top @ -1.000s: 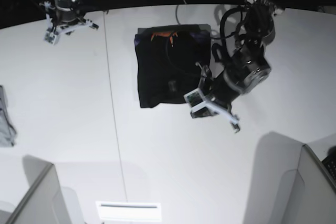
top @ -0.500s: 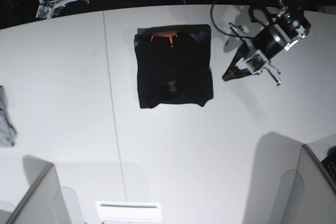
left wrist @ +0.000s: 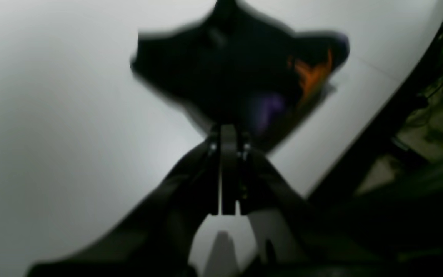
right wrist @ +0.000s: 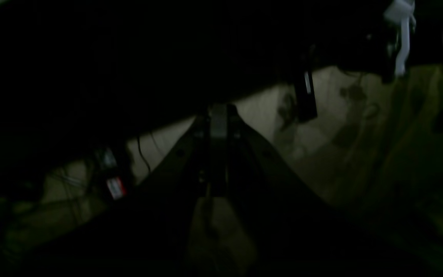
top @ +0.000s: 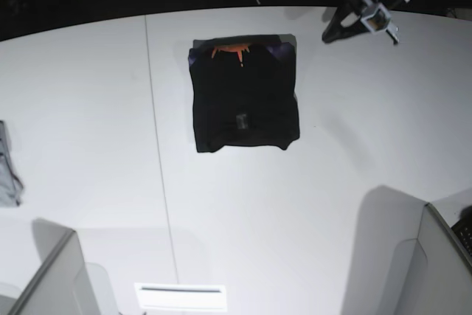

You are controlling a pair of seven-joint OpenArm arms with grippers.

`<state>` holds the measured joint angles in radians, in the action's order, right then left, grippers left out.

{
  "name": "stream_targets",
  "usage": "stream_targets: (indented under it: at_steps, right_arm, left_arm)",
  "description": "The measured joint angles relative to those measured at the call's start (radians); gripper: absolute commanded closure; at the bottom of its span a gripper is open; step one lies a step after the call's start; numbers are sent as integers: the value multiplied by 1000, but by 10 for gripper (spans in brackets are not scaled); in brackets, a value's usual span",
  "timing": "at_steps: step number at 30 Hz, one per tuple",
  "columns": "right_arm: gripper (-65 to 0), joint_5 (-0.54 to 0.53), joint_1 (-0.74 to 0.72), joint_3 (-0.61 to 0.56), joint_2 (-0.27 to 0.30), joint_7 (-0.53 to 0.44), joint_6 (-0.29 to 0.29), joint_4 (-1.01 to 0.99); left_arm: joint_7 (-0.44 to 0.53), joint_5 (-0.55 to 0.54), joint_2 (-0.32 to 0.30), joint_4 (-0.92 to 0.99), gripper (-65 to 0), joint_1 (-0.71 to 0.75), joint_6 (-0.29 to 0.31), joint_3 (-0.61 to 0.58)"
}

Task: Fold the T-shirt properly

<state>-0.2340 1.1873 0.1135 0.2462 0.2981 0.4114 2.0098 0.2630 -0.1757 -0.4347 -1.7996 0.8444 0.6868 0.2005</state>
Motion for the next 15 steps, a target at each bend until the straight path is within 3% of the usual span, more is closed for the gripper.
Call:
stream_targets:
  at_steps: [6, 11, 15]
  right_arm:
    - [0, -2, 100, -7, -1, 6, 0, 0]
    - [0, 5, 91, -24, -3, 174, 2, -8]
    - [0, -3, 18, -154, 19, 245, 0, -90]
  left_arm:
    - [21, 74, 2, 116, 0, 58, 2, -1]
    - [26, 129, 15, 240, 0, 81, 2, -27]
    - [27, 131, 27, 342, 0, 75, 2, -70]
